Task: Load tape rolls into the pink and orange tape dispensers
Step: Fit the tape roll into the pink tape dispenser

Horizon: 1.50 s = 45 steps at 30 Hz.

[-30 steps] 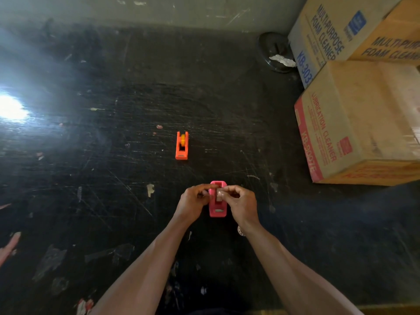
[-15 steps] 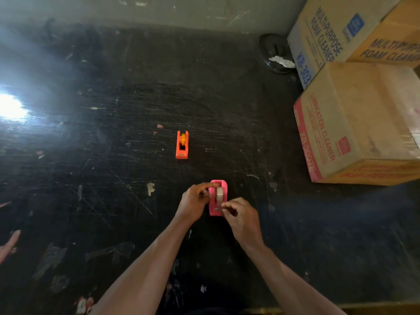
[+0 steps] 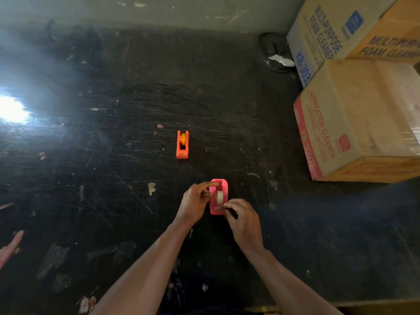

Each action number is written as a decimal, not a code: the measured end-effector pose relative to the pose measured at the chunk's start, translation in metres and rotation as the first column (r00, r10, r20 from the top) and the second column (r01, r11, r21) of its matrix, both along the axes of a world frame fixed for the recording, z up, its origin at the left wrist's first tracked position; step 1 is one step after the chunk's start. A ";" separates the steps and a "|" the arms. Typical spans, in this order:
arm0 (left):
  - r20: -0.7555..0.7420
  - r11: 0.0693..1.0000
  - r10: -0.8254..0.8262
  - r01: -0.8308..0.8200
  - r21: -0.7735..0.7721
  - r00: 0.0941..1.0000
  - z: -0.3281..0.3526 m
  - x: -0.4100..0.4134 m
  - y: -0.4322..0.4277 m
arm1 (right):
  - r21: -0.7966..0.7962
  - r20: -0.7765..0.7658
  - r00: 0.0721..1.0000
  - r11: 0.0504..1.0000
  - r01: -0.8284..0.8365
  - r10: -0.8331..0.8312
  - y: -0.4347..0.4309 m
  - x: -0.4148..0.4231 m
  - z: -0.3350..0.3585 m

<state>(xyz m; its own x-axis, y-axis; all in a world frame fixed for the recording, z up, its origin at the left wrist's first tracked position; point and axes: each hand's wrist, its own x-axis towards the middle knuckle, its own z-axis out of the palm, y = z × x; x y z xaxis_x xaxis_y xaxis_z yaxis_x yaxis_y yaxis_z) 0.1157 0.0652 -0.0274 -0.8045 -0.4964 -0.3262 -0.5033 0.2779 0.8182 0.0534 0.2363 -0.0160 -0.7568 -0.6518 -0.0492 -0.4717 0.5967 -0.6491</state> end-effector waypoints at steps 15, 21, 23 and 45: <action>-0.066 0.979 -0.165 0.156 -0.132 0.984 -0.001 0.015 -0.001 | -0.023 0.085 0.996 0.999 0.027 -0.025 -0.006 -0.001 0.004; -0.106 0.987 -0.089 0.073 -0.146 0.990 -0.001 0.009 0.003 | -0.036 0.118 0.992 0.998 0.045 -0.041 -0.008 -0.004 0.002; -0.106 0.987 -0.071 0.055 -0.149 0.992 0.000 0.007 0.004 | -0.042 0.118 0.992 0.997 0.060 -0.055 -0.009 -0.005 0.001; -0.072 0.885 -0.282 0.230 -0.406 0.957 -0.002 -0.004 -0.007 | -0.059 0.195 0.978 0.994 0.088 -0.075 -0.011 -0.014 -0.007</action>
